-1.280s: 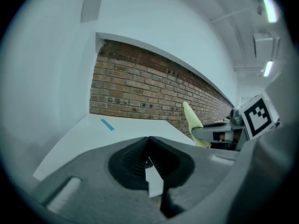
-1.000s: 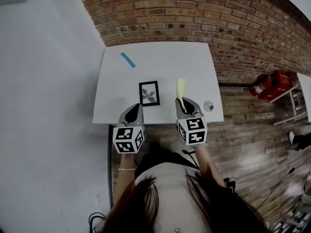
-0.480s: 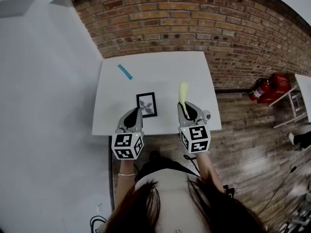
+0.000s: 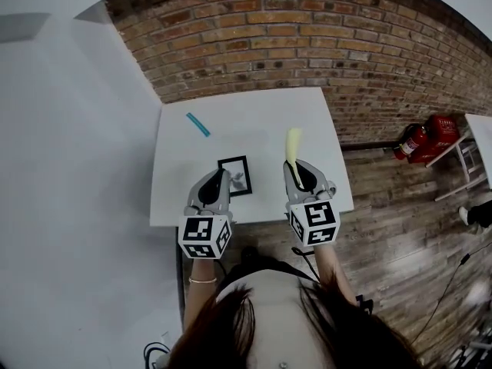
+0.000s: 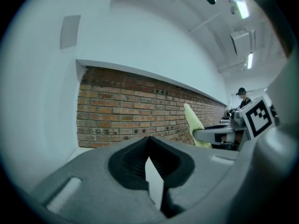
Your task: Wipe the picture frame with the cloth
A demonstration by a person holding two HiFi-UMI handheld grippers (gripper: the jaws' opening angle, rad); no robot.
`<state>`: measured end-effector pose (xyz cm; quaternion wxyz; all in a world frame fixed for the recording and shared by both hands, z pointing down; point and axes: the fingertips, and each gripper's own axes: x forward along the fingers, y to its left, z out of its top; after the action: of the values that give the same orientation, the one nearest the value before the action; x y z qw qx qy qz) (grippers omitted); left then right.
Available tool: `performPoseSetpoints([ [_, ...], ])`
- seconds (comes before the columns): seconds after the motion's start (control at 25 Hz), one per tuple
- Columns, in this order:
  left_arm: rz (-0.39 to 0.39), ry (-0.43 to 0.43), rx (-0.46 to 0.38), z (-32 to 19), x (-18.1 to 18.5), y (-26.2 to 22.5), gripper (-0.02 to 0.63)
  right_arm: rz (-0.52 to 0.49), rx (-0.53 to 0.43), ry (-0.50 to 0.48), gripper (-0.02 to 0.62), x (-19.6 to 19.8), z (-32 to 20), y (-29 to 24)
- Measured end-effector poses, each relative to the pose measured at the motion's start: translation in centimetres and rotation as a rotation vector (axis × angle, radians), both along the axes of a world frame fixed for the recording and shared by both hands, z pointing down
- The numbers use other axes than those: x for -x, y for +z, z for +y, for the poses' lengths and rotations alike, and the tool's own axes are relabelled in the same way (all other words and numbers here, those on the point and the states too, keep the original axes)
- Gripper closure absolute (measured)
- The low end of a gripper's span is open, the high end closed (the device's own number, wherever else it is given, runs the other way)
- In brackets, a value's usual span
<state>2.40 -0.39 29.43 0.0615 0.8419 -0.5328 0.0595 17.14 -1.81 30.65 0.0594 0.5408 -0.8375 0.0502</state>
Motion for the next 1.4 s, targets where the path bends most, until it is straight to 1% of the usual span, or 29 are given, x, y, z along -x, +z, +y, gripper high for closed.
performPoseSetpoints([
  [0.2, -0.004, 0.010, -0.034, -0.8, 0.3, -1.4, 0.606, 0.006, -0.034, -0.010, 0.563, 0.8, -0.5, -1.5],
  [0.4, -0.008, 0.025, -0.060, -1.1, 0.3, -2.4, 0.606, 0.013, -0.047, -0.020, 0.563, 1.5, -0.9, -1.9],
  [1.08, -0.002, 0.025, -0.096, -1.7, 1.1, -3.0, 0.606, 0.034, -0.067, -0.036, 0.563, 2.9, -1.3, -2.8],
  [1.4, -0.002, 0.017, -0.107, -2.0, 1.6, -3.2, 0.606, 0.038, -0.066, -0.018, 0.563, 2.5, -1.9, -2.9],
])
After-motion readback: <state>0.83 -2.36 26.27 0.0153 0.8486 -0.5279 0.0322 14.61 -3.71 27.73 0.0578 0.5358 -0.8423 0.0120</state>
